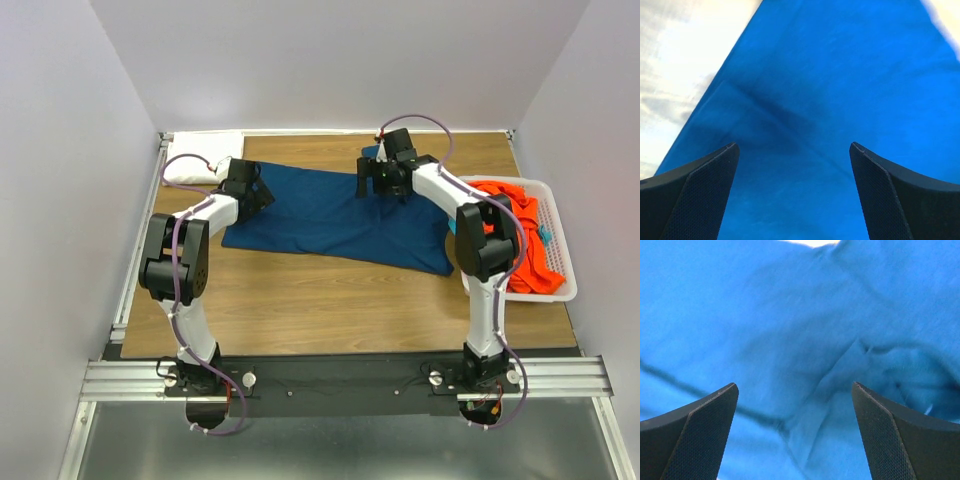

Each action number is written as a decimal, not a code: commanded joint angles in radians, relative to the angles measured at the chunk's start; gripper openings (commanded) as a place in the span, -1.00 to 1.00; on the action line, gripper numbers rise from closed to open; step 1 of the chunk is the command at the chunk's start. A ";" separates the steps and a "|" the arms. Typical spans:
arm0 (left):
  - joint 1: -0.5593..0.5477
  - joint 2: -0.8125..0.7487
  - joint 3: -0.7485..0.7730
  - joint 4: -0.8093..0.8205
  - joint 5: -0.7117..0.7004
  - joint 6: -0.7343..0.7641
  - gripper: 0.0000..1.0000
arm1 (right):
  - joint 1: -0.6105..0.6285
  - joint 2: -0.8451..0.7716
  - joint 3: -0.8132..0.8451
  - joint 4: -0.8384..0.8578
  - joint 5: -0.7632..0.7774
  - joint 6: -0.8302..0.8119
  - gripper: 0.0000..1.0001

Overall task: Fold and stack the t-shirts
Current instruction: Fold the tshirt

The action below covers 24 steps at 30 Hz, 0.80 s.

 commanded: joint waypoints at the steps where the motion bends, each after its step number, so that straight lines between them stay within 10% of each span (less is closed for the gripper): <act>1: 0.005 0.013 -0.038 -0.010 -0.022 0.023 0.97 | -0.009 0.103 0.109 -0.014 0.115 -0.011 1.00; 8: 0.005 -0.014 -0.067 -0.021 -0.043 0.021 0.97 | -0.008 0.195 0.183 -0.027 0.196 0.015 0.79; 13: 0.005 -0.024 -0.067 -0.031 -0.059 0.018 0.97 | -0.002 0.191 0.187 -0.027 0.239 0.043 -0.17; 21: 0.005 -0.022 -0.067 -0.037 -0.057 0.015 0.97 | 0.010 0.183 0.210 -0.025 0.244 0.067 -0.99; 24: 0.005 -0.024 -0.070 -0.038 -0.059 0.015 0.97 | 0.024 0.188 0.236 -0.027 0.233 0.063 -0.99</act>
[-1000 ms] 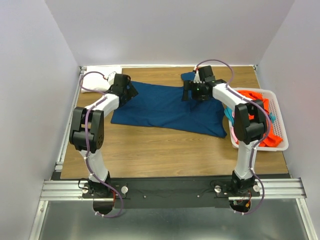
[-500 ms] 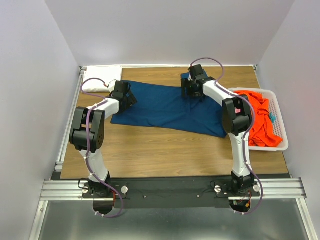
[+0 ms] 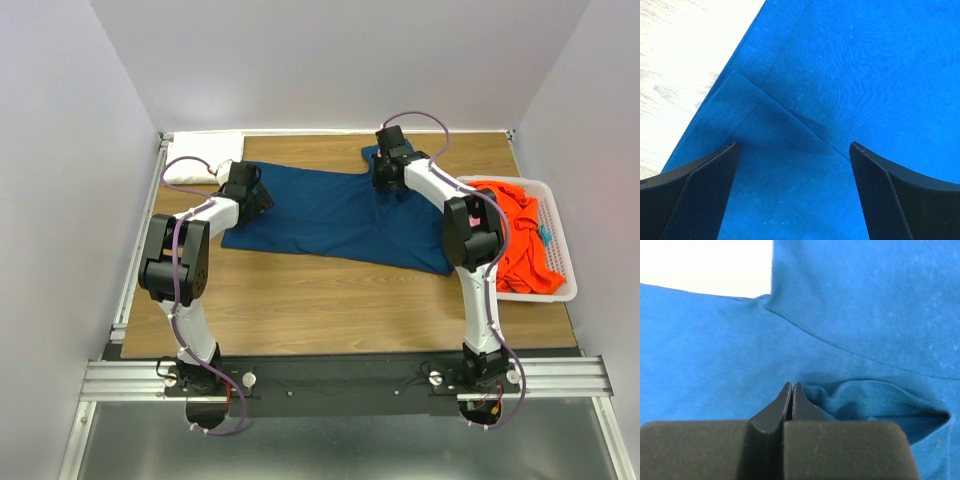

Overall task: Fold and stack the t-shirts
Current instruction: Fold the tshirt

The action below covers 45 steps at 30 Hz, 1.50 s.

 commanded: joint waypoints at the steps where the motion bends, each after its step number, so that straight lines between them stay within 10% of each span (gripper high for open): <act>1: 0.003 -0.019 -0.029 -0.047 -0.037 0.004 0.97 | 0.023 0.015 0.056 -0.004 0.015 0.010 -0.99; 9: 0.003 -0.031 -0.037 -0.048 -0.034 0.005 0.97 | 0.047 0.047 0.089 -0.005 -0.032 0.002 -0.75; 11: 0.003 -0.037 -0.040 -0.050 -0.034 0.005 0.97 | 0.047 0.055 0.096 -0.005 -0.064 -0.001 0.18; 12: 0.003 -0.042 -0.040 -0.050 -0.033 0.005 0.97 | 0.047 0.055 0.098 -0.005 -0.074 -0.003 0.99; 21: 0.003 -0.083 -0.014 -0.053 -0.013 0.004 0.97 | 0.049 -0.126 -0.059 -0.004 -0.143 -0.016 1.00; 32: -0.059 -0.030 0.127 -0.048 0.038 0.019 0.97 | 0.047 -0.474 -0.534 0.018 0.136 0.100 1.00; 45: -0.068 -0.004 -0.018 -0.057 0.037 0.012 0.97 | 0.047 -0.453 -0.715 0.054 0.080 0.105 1.00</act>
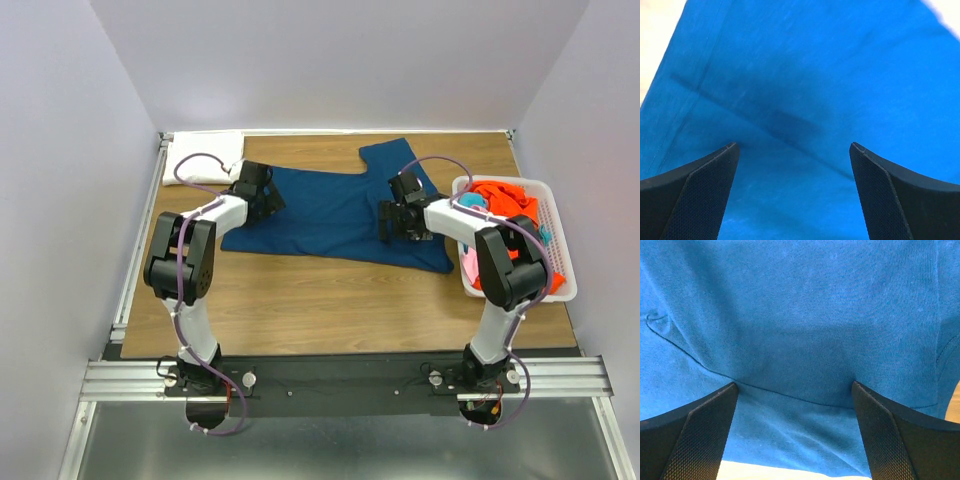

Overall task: Fold and stack the t-shirts
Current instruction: Fold the tshirt

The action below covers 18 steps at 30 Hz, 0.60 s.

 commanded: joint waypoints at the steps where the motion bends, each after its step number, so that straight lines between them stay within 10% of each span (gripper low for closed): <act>1: -0.002 -0.054 -0.108 -0.018 -0.008 -0.002 0.97 | 0.001 -0.027 -0.063 0.030 -0.023 0.009 1.00; 18: -0.047 -0.476 -0.622 -0.046 -0.036 -0.140 0.97 | 0.047 -0.249 -0.366 0.063 -0.155 0.017 1.00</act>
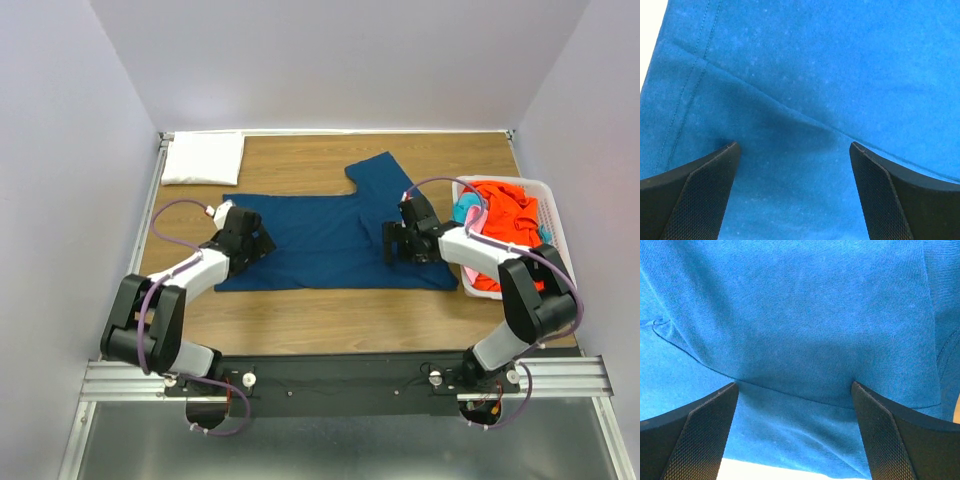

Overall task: Fold and stack the t-shirts
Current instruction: Fold the tshirt

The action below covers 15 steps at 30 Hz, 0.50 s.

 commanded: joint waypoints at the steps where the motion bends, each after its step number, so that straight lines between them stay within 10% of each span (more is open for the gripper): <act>1: -0.006 -0.054 -0.108 -0.114 -0.036 -0.076 0.97 | 0.019 -0.032 -0.088 -0.049 -0.088 0.029 1.00; 15: -0.012 -0.304 0.031 -0.364 -0.189 -0.124 0.97 | 0.040 -0.198 -0.036 -0.061 -0.183 0.057 1.00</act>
